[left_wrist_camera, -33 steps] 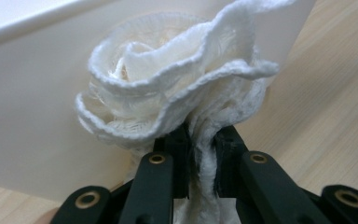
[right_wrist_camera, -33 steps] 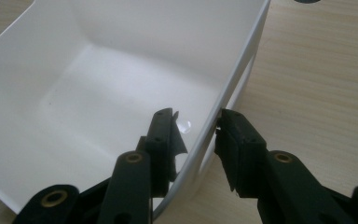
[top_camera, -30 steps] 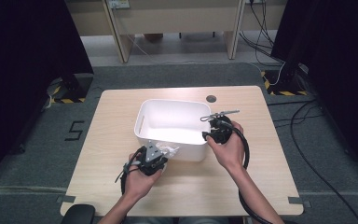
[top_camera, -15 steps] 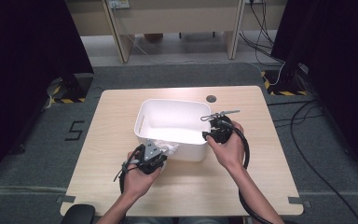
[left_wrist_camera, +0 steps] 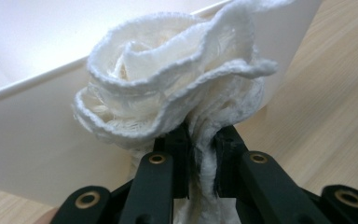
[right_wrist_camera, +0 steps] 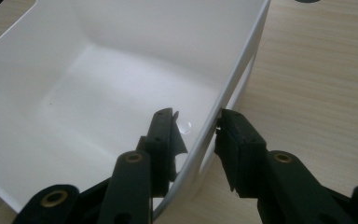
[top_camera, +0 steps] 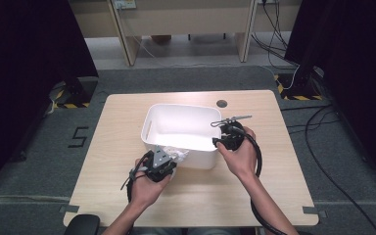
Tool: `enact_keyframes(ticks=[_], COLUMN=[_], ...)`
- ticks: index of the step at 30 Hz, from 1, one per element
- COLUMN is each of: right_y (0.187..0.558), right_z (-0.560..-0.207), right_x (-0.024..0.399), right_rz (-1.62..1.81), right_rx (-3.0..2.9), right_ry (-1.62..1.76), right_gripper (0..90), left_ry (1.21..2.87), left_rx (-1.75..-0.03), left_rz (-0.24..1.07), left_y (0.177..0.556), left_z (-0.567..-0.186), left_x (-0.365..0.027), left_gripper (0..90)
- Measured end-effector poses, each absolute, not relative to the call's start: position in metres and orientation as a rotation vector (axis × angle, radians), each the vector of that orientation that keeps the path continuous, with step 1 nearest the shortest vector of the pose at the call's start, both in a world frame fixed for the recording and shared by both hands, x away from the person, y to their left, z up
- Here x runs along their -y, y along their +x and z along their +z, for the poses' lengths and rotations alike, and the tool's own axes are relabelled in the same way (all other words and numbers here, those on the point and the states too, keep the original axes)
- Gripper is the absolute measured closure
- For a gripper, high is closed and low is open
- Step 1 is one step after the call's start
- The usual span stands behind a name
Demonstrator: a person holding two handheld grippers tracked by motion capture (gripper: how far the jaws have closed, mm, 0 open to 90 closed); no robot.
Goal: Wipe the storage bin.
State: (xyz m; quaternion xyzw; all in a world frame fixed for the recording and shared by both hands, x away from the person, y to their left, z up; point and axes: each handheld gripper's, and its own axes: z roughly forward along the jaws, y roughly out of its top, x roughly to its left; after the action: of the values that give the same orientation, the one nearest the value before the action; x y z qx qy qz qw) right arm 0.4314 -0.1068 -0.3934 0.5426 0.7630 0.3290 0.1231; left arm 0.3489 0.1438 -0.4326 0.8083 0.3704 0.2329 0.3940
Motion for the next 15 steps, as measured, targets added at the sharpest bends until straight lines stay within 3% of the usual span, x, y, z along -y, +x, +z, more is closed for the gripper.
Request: enact_keyframes(ticks=[15], right_y=[0.4319], right_z=[-0.3934], right_x=[0.1063], right_rz=[0.959], right_rx=[-2.226], right_ry=[1.581], right_gripper=[66.4], left_ry=[2.061], left_rx=[-0.918], left_rz=[0.579], left_y=[0.3497], left_z=[-0.4315], left_x=[-0.1349], left_gripper=[79.1])
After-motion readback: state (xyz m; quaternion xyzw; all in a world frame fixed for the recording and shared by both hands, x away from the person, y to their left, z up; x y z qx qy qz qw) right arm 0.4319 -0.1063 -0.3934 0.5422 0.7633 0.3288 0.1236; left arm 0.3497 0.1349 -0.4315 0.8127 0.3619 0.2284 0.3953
